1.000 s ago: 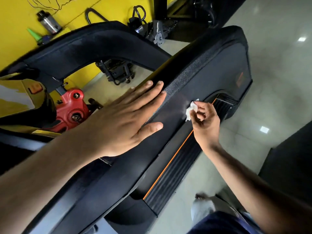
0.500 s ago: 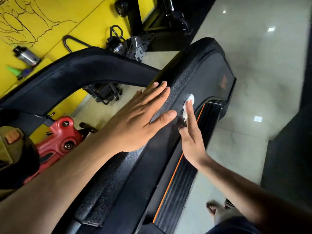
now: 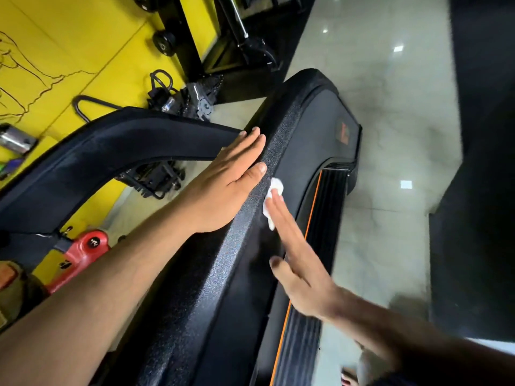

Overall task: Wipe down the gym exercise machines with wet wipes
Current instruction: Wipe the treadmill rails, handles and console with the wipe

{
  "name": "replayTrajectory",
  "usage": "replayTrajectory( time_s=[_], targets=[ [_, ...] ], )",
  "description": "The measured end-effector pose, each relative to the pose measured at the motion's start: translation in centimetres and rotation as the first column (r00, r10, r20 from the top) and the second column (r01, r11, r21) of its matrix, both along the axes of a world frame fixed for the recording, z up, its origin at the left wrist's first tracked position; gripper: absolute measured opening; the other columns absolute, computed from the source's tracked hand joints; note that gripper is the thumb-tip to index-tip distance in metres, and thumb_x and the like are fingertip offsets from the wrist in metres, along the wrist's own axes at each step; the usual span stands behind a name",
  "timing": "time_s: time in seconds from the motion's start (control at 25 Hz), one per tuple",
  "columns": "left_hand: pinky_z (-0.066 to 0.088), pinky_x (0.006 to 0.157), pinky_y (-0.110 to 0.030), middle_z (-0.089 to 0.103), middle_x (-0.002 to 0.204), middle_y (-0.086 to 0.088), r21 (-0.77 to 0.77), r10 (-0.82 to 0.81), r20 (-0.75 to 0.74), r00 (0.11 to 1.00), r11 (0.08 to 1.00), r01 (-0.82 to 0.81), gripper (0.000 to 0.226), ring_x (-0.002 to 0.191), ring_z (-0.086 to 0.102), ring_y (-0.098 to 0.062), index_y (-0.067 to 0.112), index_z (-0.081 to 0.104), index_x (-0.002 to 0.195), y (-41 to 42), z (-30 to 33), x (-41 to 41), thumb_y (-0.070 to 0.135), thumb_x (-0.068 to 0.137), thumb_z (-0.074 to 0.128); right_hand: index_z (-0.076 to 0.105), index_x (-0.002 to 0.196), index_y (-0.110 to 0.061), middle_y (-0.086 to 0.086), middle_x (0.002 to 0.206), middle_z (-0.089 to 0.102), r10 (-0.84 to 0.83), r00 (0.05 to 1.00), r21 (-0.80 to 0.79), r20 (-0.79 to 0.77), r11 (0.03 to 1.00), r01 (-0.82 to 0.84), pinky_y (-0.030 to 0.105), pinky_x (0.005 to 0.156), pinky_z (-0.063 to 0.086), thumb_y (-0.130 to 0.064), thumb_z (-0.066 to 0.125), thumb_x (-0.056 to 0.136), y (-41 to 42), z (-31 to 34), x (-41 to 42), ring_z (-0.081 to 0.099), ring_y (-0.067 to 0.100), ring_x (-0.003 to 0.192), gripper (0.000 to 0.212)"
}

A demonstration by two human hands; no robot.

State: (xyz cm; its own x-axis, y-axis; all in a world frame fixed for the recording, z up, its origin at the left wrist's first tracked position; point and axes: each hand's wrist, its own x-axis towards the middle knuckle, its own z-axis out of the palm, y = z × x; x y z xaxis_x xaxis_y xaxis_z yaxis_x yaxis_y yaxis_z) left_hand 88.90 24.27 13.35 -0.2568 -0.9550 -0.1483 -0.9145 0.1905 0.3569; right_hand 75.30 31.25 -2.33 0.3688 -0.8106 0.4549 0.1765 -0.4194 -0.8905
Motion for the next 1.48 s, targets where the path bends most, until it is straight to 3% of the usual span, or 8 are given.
replayTrajectory(
  time_s=[0.12, 0.28, 0.48, 0.76, 1.0, 1.24, 1.36, 1.48],
  targets=[
    [0.0, 0.129, -0.024, 0.007, 0.172, 0.016, -0.013, -0.008, -0.007, 1.0, 1.0, 0.008, 0.058, 0.156, -0.001, 0.005, 0.022, 0.02, 0.165, -0.4, -0.3, 0.1, 0.04, 0.112, 0.034, 0.011, 0.162, -0.005, 0.001, 0.172, 0.0, -0.156, 0.986, 0.2, 0.052, 0.969, 0.143, 0.041, 0.129, 0.003, -0.002, 0.039, 0.095, -7.8, -0.7, 0.1, 0.0, 0.014, 0.158, 0.072],
    [-0.001, 0.127, -0.021, 0.006, 0.172, 0.017, -0.001, -0.037, 0.006, 0.999, 0.999, 0.037, 0.066, 0.156, -0.002, 0.005, 0.023, 0.019, 0.165, -1.2, -0.3, 0.3, 0.046, 0.105, 0.034, 0.01, 0.164, -0.018, -0.015, 0.17, -0.001, -0.139, 0.99, 0.5, 0.015, 0.859, 0.113, 0.039, 0.129, 0.002, -0.01, 0.034, 0.088, -7.2, -4.1, -0.9, 0.002, -0.01, 0.151, 0.08],
    [0.001, 0.129, -0.026, 0.006, 0.173, 0.014, 0.018, -0.021, 0.032, 0.999, 1.0, 0.02, 0.066, 0.157, -0.001, 0.004, 0.022, 0.02, 0.165, -4.8, -0.3, -0.9, 0.048, 0.107, 0.037, 0.006, 0.161, 0.0, 0.008, 0.171, -0.006, -0.072, 0.995, 0.085, 0.065, 0.994, 0.066, 0.048, 0.128, 0.001, -0.004, 0.051, 0.091, -3.6, -0.4, 0.5, -0.008, 0.024, 0.158, 0.083],
    [0.001, 0.13, -0.028, 0.006, 0.172, 0.019, 0.057, -0.017, 0.041, 0.999, 0.998, 0.015, 0.059, 0.154, 0.0, 0.009, 0.026, 0.02, 0.165, -9.1, -0.6, -2.0, 0.04, 0.11, 0.037, 0.006, 0.164, -0.023, -0.017, 0.17, -0.003, -0.182, 0.983, 0.565, -0.023, 0.809, 0.163, 0.046, 0.129, 0.0, -0.029, 0.037, 0.086, -14.4, -5.1, -2.3, -0.001, -0.005, 0.154, 0.084],
    [0.0, 0.13, -0.029, 0.005, 0.172, 0.017, 0.062, -0.036, 0.047, 0.998, 0.998, 0.034, 0.058, 0.156, -0.002, 0.004, 0.025, 0.02, 0.165, -11.9, -1.1, -2.6, 0.039, 0.111, 0.037, -0.002, 0.162, -0.006, 0.002, 0.171, -0.008, -0.197, 0.977, 0.199, 0.079, 0.964, 0.178, 0.049, 0.128, -0.003, -0.001, 0.038, 0.085, -12.4, 0.2, 0.2, -0.008, 0.019, 0.158, 0.087],
    [-0.004, 0.129, -0.029, 0.003, 0.172, 0.017, 0.078, -0.092, 0.05, 0.994, 0.993, 0.088, 0.057, 0.156, -0.007, 0.003, 0.025, 0.019, 0.165, -14.5, -1.4, -3.2, 0.035, 0.112, 0.038, 0.002, 0.164, -0.022, -0.016, 0.17, -0.004, -0.261, 0.965, 0.467, -0.002, 0.853, 0.232, 0.054, 0.128, 0.001, -0.078, 0.028, 0.096, -14.5, -6.0, -1.6, -0.003, 0.008, 0.157, 0.092],
    [-0.006, 0.129, -0.032, 0.001, 0.173, 0.015, 0.097, -0.104, 0.089, 0.991, 0.991, 0.095, 0.057, 0.156, -0.009, 0.001, 0.025, 0.018, 0.165, -16.4, -1.4, -4.1, 0.035, 0.113, 0.036, 0.001, 0.162, -0.008, 0.0, 0.172, -0.006, -0.221, 0.974, 0.198, 0.043, 0.958, 0.208, 0.049, 0.127, -0.002, -0.064, 0.022, 0.103, -10.5, -3.9, -0.2, -0.008, 0.023, 0.158, 0.084],
    [-0.006, 0.13, -0.036, 0.002, 0.173, 0.013, 0.096, -0.108, 0.102, 0.989, 0.991, 0.098, 0.056, 0.157, -0.009, -0.001, 0.024, 0.019, 0.165, -17.7, -1.4, -4.9, 0.037, 0.113, 0.035, 0.001, 0.163, -0.01, -0.001, 0.171, -0.007, -0.299, 0.954, 0.205, -0.017, 0.933, 0.296, 0.051, 0.128, 0.0, -0.05, 0.026, 0.105, -18.3, -1.0, -0.8, -0.008, 0.018, 0.158, 0.074]
  ],
)
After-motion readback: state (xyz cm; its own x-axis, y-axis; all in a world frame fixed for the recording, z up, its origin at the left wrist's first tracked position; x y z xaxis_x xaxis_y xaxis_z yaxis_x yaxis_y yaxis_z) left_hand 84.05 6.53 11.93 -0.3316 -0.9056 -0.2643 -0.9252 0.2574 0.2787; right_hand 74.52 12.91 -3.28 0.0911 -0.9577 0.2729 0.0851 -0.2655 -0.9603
